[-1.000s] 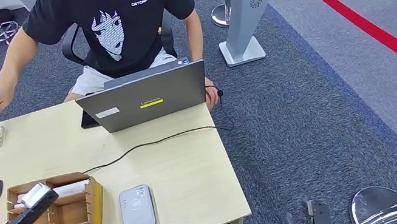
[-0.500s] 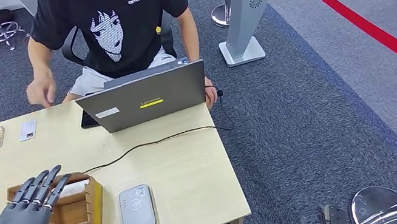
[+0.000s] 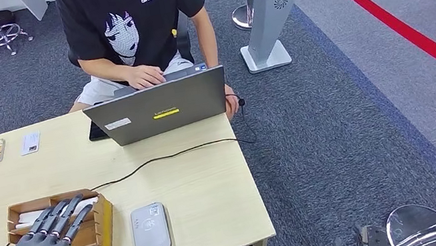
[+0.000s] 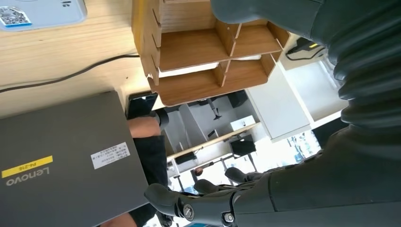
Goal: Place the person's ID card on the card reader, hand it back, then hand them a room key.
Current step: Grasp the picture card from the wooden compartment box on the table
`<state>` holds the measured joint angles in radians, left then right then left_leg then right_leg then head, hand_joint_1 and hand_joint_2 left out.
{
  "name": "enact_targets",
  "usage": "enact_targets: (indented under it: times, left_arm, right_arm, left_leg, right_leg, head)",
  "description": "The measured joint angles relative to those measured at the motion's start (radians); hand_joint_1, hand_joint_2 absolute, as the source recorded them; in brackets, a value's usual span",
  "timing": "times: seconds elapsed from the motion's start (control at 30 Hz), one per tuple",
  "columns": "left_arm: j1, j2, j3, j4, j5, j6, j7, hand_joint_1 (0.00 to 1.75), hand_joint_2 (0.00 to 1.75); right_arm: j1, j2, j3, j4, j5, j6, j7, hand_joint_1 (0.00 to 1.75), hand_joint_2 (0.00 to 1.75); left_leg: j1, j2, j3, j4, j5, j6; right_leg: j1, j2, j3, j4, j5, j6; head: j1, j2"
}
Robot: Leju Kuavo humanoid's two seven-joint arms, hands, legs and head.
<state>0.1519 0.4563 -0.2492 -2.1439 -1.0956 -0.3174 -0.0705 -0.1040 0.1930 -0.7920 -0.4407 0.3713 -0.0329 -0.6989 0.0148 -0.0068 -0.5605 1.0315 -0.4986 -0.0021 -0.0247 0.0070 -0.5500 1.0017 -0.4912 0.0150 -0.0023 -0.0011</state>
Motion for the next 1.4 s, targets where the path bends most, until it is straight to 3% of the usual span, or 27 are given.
enact_targets:
  times: [0.8,1.13,1.4]
  left_arm:
    - [0.063,-0.002,-0.007,0.112,-0.134,0.066,0.076,0.00,1.75]
    - [0.066,-0.074,0.032,0.191,-0.240,0.181,0.081,0.00,1.75]
    - [0.066,-0.106,0.074,0.238,-0.258,0.214,0.050,0.00,1.75]
  right_arm:
    - [0.002,0.016,-0.027,-0.038,0.048,0.028,0.015,0.00,1.75]
    - [0.017,0.047,-0.049,-0.102,0.075,0.059,0.045,0.00,1.75]
    - [0.025,0.066,-0.064,-0.141,0.084,0.069,0.051,0.00,1.75]
  left_leg:
    - [0.000,0.000,0.000,0.000,0.000,0.000]
    - [0.000,0.000,0.000,0.000,0.000,0.000]
    - [0.000,0.000,0.000,0.000,0.000,0.000]
  right_leg:
    - [0.000,0.000,0.000,0.000,0.000,0.000]
    - [0.000,0.000,0.000,0.000,0.000,0.000]
    - [0.000,0.000,0.000,0.000,0.000,0.000]
  head:
    - [0.000,0.000]
    - [0.000,0.000]
    - [0.000,0.000]
